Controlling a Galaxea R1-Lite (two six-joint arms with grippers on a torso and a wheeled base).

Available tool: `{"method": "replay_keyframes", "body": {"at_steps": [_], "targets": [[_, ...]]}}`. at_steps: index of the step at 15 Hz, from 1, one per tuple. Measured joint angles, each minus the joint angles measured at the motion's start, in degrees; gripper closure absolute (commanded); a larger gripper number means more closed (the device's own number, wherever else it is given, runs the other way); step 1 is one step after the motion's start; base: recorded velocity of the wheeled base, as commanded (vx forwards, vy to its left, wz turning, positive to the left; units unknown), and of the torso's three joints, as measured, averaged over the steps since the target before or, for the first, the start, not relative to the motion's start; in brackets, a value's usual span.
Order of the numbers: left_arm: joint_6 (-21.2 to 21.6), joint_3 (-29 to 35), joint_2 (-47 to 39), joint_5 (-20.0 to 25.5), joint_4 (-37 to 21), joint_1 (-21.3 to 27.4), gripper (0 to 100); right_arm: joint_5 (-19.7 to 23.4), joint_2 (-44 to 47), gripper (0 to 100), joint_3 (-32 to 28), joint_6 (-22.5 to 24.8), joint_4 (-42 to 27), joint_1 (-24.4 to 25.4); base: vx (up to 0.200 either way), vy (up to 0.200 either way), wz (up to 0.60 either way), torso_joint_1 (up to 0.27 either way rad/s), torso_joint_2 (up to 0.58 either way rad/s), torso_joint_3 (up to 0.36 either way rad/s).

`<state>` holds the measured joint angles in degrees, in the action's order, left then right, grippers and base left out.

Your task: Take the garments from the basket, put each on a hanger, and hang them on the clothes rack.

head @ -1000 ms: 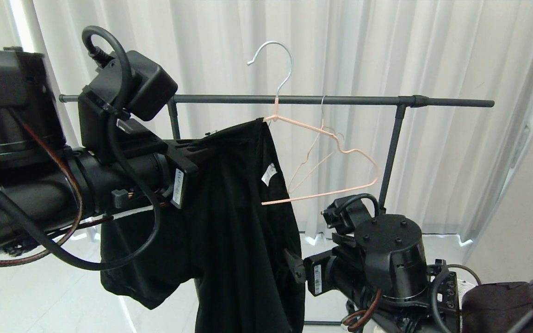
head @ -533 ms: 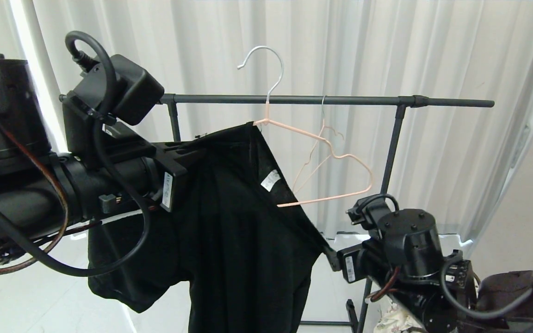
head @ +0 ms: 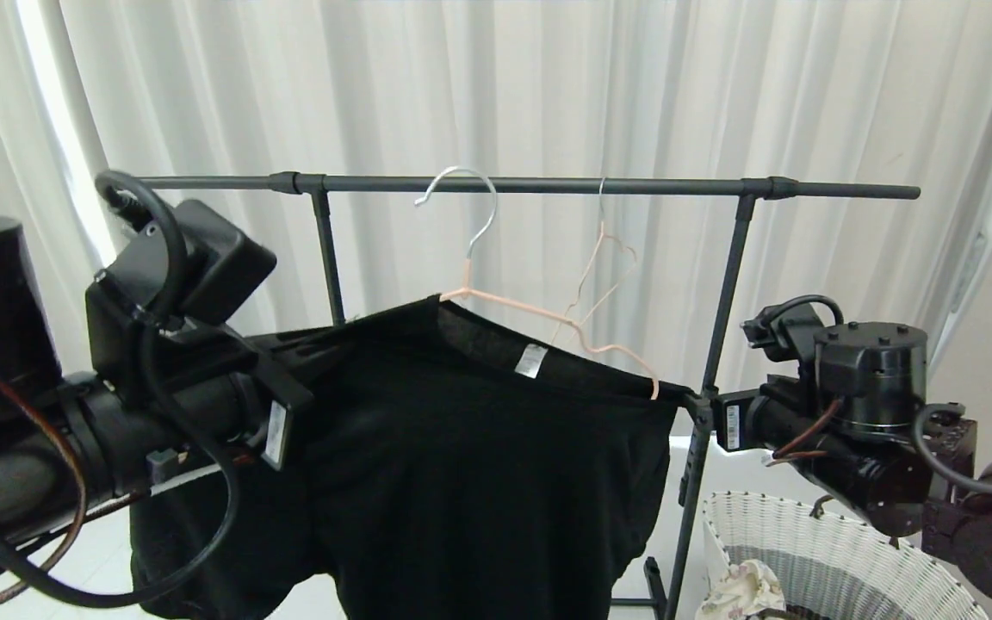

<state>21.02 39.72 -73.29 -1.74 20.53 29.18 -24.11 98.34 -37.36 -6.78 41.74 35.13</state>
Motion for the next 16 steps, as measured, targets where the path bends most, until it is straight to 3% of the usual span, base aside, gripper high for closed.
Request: {"method": "replay_keyframes", "body": {"at_steps": [4, 8, 12, 16], "targets": [[0.1, -6.8, 1.8, 0.0, 0.2, 0.1, 100, 6.6, -3.9, 0, 0.0, 3.2, -0.1, -2.6, 0.000, 0.000, 0.00, 0.000, 0.00, 0.000], [3.6, -12.0, 2.1, -0.1, 0.0, 0.4, 100, 18.0, -8.4, 0, -0.2, 7.3, -2.1, -5.9, 0.000, 0.000, 0.00, 0.000, 0.00, 0.000], [-0.1, -12.3, 2.1, 0.0, 3.6, 1.4, 100, 32.8, -14.3, 0, -3.2, 8.1, -18.0, -6.8, 0.000, 0.000, 0.00, 0.000, 0.00, 0.000], [-0.3, -13.0, 2.3, 0.0, 4.8, 1.6, 100, 38.8, -17.2, 0, -6.7, 10.7, -22.5, -6.9, 0.000, 0.000, 0.00, 0.000, 0.00, 0.000]]}}
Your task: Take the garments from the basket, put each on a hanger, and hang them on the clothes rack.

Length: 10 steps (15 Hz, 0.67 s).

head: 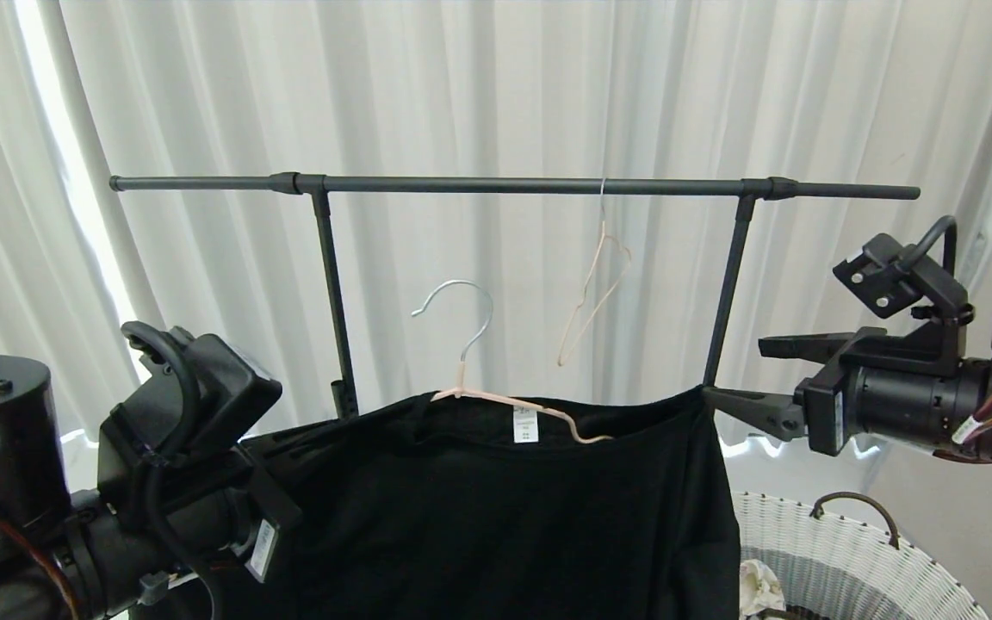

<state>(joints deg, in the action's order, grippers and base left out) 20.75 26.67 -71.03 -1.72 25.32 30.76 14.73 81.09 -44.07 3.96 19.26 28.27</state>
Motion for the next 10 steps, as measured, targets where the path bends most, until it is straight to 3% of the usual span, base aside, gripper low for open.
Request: {"method": "replay_keyframes", "body": {"at_steps": [3, 8, 10], "targets": [[0.1, -0.2, -0.3, -0.1, 0.0, -1.0, 100, 3.5, -1.5, 0, -0.3, 0.5, -3.0, 0.2, 0.000, 0.000, 0.00, 0.000, 0.00, 0.000], [-0.3, 0.9, -1.8, -0.8, 3.1, -7.2, 100, 7.0, -3.6, 0, 1.3, 10.2, -7.0, 0.3, 0.000, 0.000, 0.00, 0.000, 0.00, 0.000], [-1.3, 0.9, -1.5, -0.6, 3.2, -6.0, 100, 7.2, -3.0, 0, 1.0, 11.5, -7.1, 1.4, 0.000, 0.000, 0.00, 0.000, 0.00, 0.000]]}}
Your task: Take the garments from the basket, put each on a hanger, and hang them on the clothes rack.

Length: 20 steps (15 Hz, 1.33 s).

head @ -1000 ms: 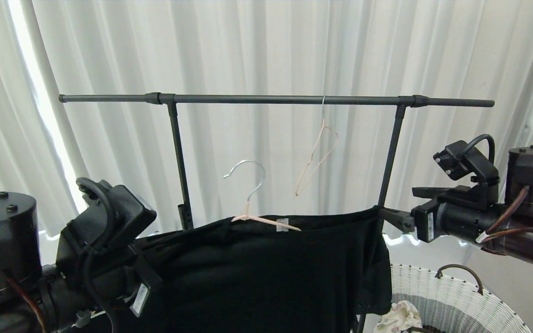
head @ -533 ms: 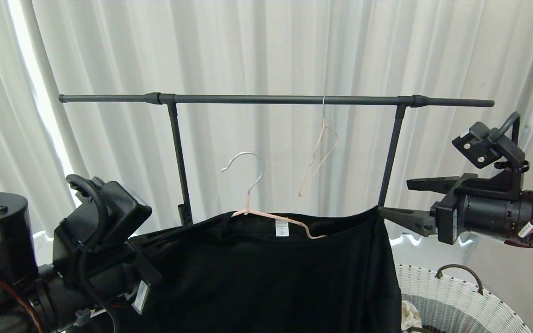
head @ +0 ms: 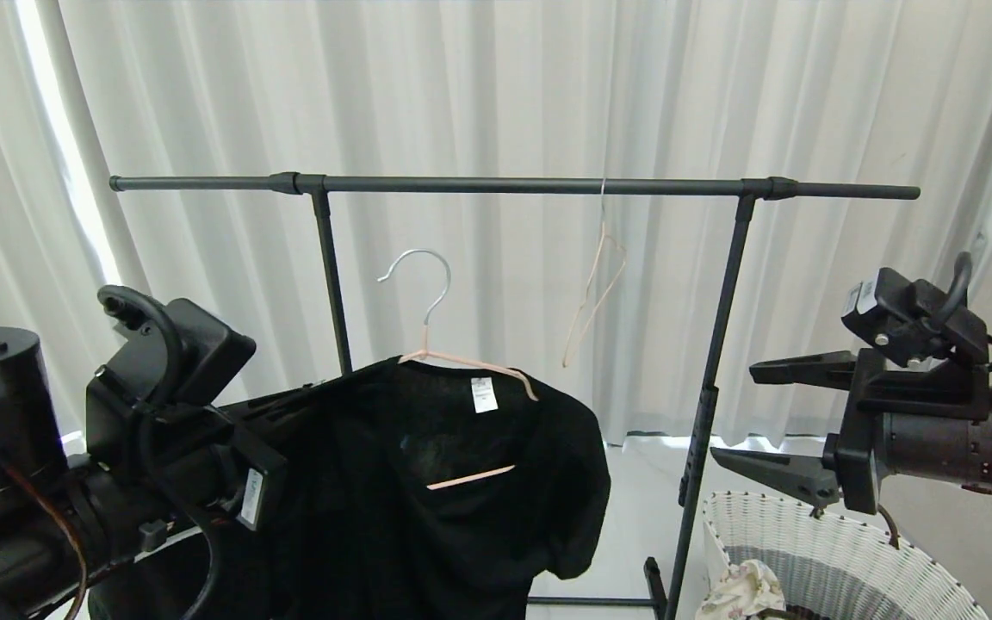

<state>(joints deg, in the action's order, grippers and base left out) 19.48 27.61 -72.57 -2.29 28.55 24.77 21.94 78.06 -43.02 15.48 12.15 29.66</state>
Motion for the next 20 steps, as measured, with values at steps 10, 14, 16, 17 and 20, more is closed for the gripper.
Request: {"method": "replay_keyframes", "body": {"at_steps": [10, 14, 16, 17, 20], "targets": [[0.9, -9.4, 4.4, 1.0, 11.8, 13.0, 100, 0.2, 6.9, 0, -11.8, 0.2, -9.9, 17.3, 0.000, 0.000, 0.00, 0.000, 0.00, 0.000], [4.9, -10.4, 5.4, 3.6, 12.4, 13.3, 100, 0.4, 10.4, 0, -18.1, 0.2, -18.2, 19.1, 0.000, 0.000, 0.00, 0.000, 0.00, 0.000], [6.6, -10.4, 5.6, 3.9, 12.4, 13.3, 100, 0.4, 11.6, 0, -19.8, 0.2, -21.5, 19.8, 0.000, 0.000, 0.00, 0.000, 0.00, 0.000], [6.7, -10.4, 5.6, 4.0, 12.4, 13.8, 100, 0.5, 12.2, 0, -20.2, 0.1, -21.5, 19.9, 0.000, 0.000, 0.00, 0.000, 0.00, 0.000], [6.7, -10.0, 5.8, 3.9, 12.5, 15.2, 100, 0.4, 14.1, 0, -21.2, -0.1, -21.7, 20.1, 0.000, 0.000, 0.00, 0.000, 0.00, 0.000]]}}
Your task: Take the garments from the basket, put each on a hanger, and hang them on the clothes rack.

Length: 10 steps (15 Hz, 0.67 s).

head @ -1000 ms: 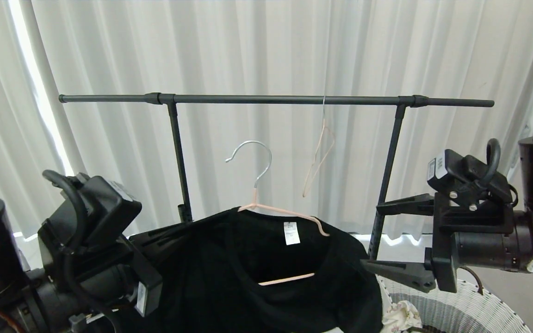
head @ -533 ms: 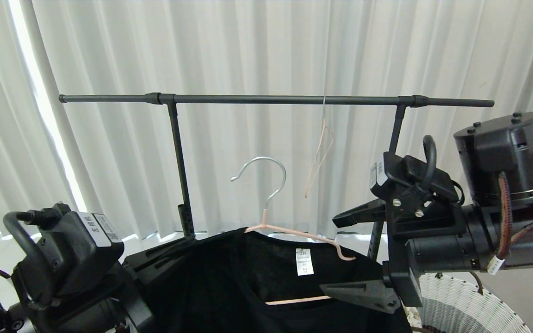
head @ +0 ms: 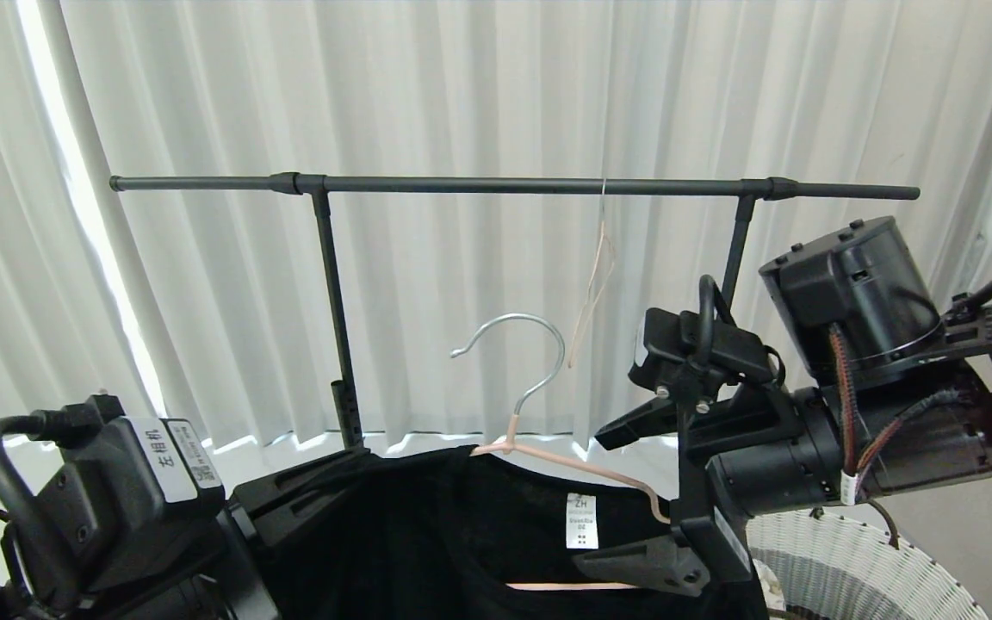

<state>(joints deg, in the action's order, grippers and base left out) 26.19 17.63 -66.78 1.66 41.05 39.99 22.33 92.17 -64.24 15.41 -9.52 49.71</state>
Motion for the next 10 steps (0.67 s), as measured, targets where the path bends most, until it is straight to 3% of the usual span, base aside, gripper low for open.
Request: {"method": "replay_keyframes", "body": {"at_steps": [7, 8, 10], "targets": [[0.0, 0.4, 0.3, 0.0, 0.9, 0.6, 100, 0.0, 1.7, 0, 0.2, -0.1, -0.1, 0.0, 0.000, 0.000, 0.00, 0.000, 0.00, 0.000], [0.0, 0.4, 0.3, 0.0, 0.9, 0.6, 100, -0.1, 1.8, 100, 0.2, -0.1, -0.1, 0.0, 0.000, 0.000, 0.00, 0.000, 0.00, 0.000], [0.0, 0.4, 0.3, 0.0, 0.9, 0.6, 100, -0.4, 1.8, 100, 0.3, -0.1, -0.1, 0.0, 0.000, 0.000, 0.00, 0.000, 0.00, 0.000]]}}
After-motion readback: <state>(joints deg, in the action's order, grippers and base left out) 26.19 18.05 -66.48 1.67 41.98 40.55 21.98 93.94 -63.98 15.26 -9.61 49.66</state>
